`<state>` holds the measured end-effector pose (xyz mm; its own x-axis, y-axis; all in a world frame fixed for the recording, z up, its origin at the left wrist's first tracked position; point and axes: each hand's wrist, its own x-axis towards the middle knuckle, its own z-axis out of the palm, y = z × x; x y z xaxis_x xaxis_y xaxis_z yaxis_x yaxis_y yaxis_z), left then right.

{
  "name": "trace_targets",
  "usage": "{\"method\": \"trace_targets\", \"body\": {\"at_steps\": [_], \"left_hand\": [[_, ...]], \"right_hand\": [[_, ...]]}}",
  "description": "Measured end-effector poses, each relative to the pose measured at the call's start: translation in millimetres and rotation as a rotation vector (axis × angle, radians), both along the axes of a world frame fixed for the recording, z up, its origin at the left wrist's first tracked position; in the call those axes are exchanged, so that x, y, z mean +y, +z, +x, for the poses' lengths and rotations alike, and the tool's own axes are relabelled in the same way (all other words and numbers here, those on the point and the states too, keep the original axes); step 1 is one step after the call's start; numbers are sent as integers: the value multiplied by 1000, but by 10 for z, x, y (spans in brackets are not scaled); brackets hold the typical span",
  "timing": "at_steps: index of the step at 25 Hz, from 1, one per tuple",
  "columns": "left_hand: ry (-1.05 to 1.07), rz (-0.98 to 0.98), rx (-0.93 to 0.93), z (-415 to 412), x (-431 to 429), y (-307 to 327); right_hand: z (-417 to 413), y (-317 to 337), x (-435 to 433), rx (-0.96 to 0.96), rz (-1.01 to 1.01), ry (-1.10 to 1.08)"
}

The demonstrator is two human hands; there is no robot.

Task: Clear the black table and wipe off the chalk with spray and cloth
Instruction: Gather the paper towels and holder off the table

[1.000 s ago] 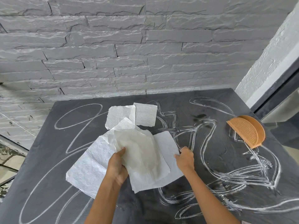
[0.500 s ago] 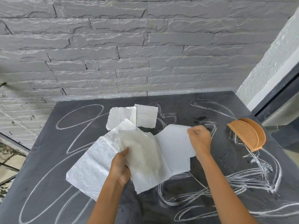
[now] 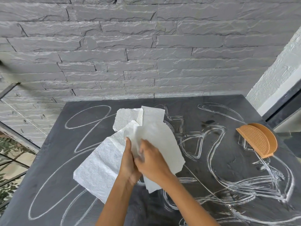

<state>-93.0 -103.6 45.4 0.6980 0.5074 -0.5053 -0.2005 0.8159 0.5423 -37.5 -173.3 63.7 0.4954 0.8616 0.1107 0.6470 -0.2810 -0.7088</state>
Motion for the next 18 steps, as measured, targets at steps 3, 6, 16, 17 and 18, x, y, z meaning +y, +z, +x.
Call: {"method": "trace_targets", "body": {"at_steps": [3,6,16,17,18], "left_hand": [[-11,125,110,-129,72,-22],[91,148,208,-314,182,-48],[228,59,278,-903,313,-159],[235,54,286,-948,315,-169],[244,49,295,-989,319,-178]], "right_hand": [[-116,-136,32,136,-3,93],[64,-290,1,267,152,-137],[543,-1141,-139,188,-362,-459],[499,-1154,-91,169,-349,-452],[464,-1153,-24,133,-335,-438]]}}
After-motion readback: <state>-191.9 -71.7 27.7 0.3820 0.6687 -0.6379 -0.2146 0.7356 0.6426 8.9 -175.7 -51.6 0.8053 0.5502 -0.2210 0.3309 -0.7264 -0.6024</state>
